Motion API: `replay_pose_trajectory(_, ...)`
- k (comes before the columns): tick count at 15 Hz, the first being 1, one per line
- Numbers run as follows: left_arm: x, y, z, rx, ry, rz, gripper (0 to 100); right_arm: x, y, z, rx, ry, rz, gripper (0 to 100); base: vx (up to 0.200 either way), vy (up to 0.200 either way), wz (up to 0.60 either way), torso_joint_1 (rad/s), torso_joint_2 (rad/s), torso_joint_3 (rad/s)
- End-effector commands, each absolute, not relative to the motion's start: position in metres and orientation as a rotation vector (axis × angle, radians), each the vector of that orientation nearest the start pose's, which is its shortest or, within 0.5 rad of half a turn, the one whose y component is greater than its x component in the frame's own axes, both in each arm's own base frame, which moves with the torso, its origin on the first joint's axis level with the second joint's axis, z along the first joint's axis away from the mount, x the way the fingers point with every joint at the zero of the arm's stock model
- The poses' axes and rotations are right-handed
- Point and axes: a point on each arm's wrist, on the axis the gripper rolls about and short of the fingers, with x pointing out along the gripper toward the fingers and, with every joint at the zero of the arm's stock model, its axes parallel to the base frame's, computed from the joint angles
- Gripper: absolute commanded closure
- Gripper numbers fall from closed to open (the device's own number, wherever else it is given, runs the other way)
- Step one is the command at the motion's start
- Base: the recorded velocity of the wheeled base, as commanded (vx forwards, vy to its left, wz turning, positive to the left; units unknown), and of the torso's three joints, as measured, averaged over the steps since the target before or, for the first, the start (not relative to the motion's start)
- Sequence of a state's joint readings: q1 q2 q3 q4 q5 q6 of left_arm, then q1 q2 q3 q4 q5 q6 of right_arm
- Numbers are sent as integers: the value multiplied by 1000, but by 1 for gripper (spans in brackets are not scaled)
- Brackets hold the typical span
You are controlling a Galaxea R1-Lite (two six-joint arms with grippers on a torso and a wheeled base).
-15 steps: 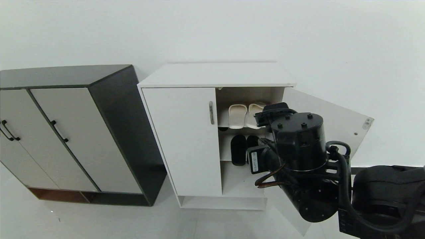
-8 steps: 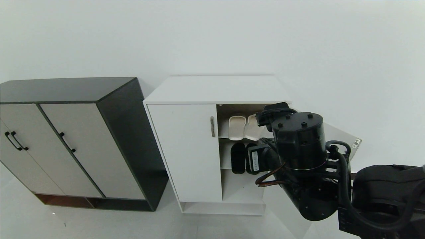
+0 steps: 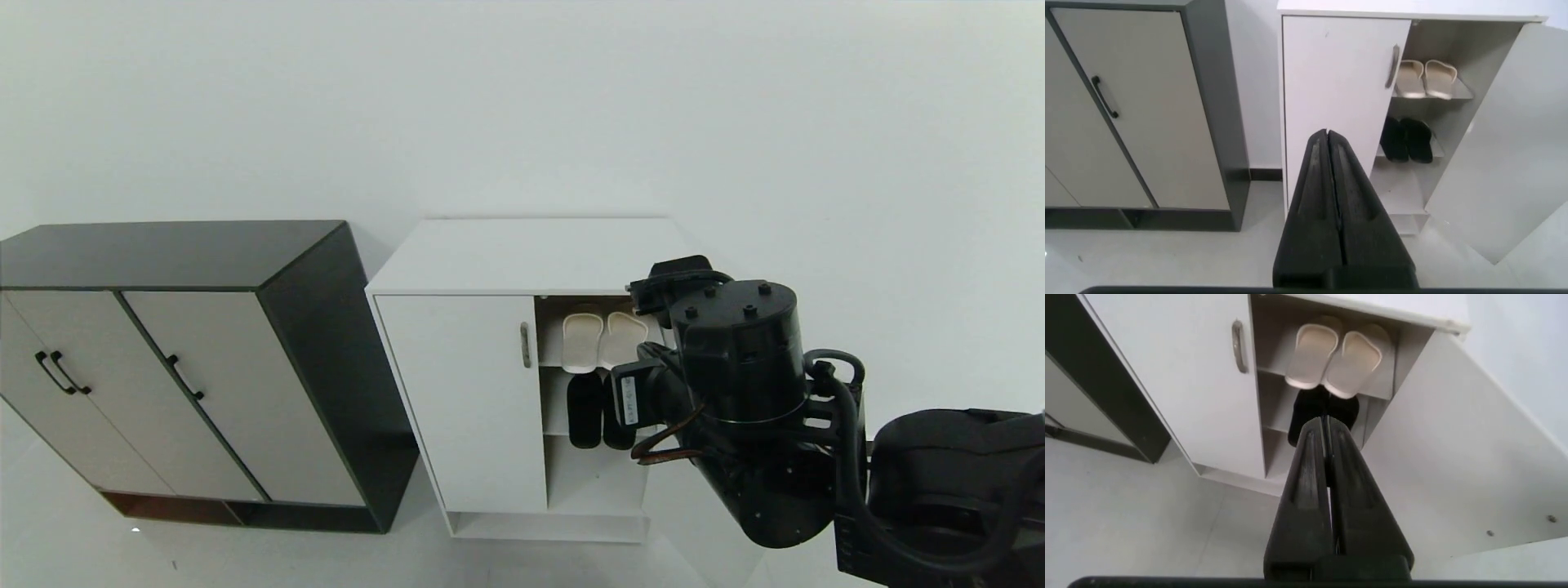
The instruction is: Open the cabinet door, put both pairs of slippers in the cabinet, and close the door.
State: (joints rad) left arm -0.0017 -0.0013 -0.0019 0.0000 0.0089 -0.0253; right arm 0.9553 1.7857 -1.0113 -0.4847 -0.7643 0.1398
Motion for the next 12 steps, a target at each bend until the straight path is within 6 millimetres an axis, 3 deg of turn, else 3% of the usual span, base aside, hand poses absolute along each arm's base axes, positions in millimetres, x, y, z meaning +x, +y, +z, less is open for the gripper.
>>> replay_pose_trajectory(1, -23, 0, 76, -25, -2, 9, 100, 206, 263, 196, -84, 205, 173, 100, 0, 0, 0, 105, -227, -119)
replay_pose_trajectory(7, -23, 0, 76, -26, -2, 9, 100, 206, 262, 193, -100, 211, 173, 100, 0, 0, 0, 17, -33, -19)
replay_pose_trajectory(12, -23, 0, 76, -26, -2, 8, 100, 210, 260, 193, -99, 214, 164, 100, 0, 0, -600, 6, 1, 0)
